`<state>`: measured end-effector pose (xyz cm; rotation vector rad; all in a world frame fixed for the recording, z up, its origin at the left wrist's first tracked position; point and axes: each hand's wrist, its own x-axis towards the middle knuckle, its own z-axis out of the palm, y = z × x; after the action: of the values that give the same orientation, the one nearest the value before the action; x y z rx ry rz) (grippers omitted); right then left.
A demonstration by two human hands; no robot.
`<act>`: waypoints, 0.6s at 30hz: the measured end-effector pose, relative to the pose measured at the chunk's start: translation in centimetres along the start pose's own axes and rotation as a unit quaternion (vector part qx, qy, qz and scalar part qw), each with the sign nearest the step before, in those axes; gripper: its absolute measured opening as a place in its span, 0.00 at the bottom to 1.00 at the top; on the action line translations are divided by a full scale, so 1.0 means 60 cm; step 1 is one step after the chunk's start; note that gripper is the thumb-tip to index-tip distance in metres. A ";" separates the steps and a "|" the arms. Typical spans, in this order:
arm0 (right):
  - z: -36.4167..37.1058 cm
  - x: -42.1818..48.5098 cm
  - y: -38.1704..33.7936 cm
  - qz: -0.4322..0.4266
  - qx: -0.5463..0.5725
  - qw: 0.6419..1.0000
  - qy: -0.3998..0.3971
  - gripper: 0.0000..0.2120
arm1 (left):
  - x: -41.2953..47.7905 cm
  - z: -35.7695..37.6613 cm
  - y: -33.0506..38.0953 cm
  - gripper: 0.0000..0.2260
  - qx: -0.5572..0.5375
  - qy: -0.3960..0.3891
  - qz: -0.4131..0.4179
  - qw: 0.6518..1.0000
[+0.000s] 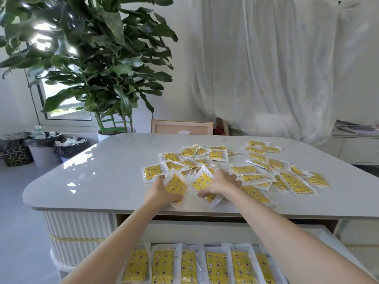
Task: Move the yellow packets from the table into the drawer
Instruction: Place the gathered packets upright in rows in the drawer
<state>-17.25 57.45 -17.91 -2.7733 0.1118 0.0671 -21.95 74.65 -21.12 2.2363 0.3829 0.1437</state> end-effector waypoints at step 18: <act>-0.087 -0.019 0.133 0.068 0.224 0.972 0.023 0.30 | -0.083 -0.040 0.022 0.26 -0.351 -0.082 -0.001 0.933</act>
<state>-18.89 48.22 -15.81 -2.3132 0.2904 0.0091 -26.91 74.01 -18.44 1.5245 0.1959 0.0747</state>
